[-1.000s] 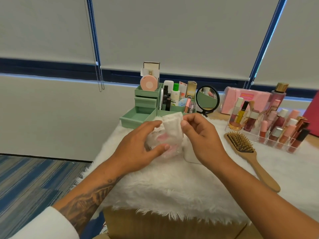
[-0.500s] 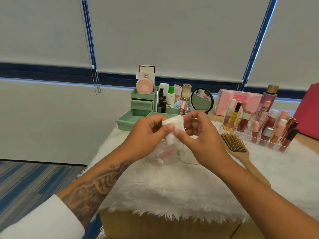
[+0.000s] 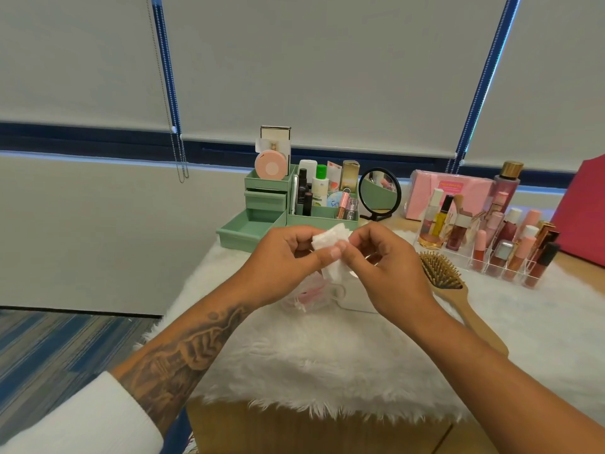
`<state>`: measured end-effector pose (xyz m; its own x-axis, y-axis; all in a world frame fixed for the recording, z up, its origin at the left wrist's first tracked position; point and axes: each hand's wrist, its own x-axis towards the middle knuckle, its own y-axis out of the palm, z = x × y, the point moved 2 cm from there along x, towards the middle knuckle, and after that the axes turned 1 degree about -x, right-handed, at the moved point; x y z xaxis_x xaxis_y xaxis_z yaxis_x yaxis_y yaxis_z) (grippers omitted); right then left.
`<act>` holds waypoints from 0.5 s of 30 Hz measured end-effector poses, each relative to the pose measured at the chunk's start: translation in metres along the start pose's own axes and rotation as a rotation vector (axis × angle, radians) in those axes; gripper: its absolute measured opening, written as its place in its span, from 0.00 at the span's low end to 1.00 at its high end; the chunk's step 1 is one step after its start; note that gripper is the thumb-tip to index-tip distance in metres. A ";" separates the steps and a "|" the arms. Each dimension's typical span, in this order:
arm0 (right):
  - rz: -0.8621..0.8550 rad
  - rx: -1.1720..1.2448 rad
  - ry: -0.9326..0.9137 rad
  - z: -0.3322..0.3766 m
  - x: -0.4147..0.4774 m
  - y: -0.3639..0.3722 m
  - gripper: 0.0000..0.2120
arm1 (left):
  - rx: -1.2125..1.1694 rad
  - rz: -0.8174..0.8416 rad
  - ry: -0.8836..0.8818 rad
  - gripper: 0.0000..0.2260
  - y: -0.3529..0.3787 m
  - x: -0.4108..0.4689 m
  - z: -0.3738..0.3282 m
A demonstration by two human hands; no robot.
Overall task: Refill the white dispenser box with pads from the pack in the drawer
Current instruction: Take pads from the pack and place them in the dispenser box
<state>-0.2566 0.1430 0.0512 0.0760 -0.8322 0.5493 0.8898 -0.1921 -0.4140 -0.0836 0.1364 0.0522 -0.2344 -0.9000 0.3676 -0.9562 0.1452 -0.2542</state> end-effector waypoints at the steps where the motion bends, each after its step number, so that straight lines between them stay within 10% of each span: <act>1: 0.002 0.005 -0.002 0.000 0.000 0.000 0.05 | 0.018 0.010 0.003 0.09 0.001 0.001 0.000; 8: 0.131 -0.043 -0.099 0.002 0.006 -0.012 0.21 | 0.098 0.052 -0.017 0.09 0.004 0.006 -0.002; 15: 0.137 -0.167 -0.095 0.000 0.014 -0.024 0.10 | 0.024 0.035 -0.009 0.08 0.014 0.016 -0.001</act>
<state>-0.2767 0.1360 0.0684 0.2398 -0.8053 0.5422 0.7822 -0.1705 -0.5992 -0.1004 0.1242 0.0551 -0.2657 -0.8983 0.3499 -0.9431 0.1668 -0.2878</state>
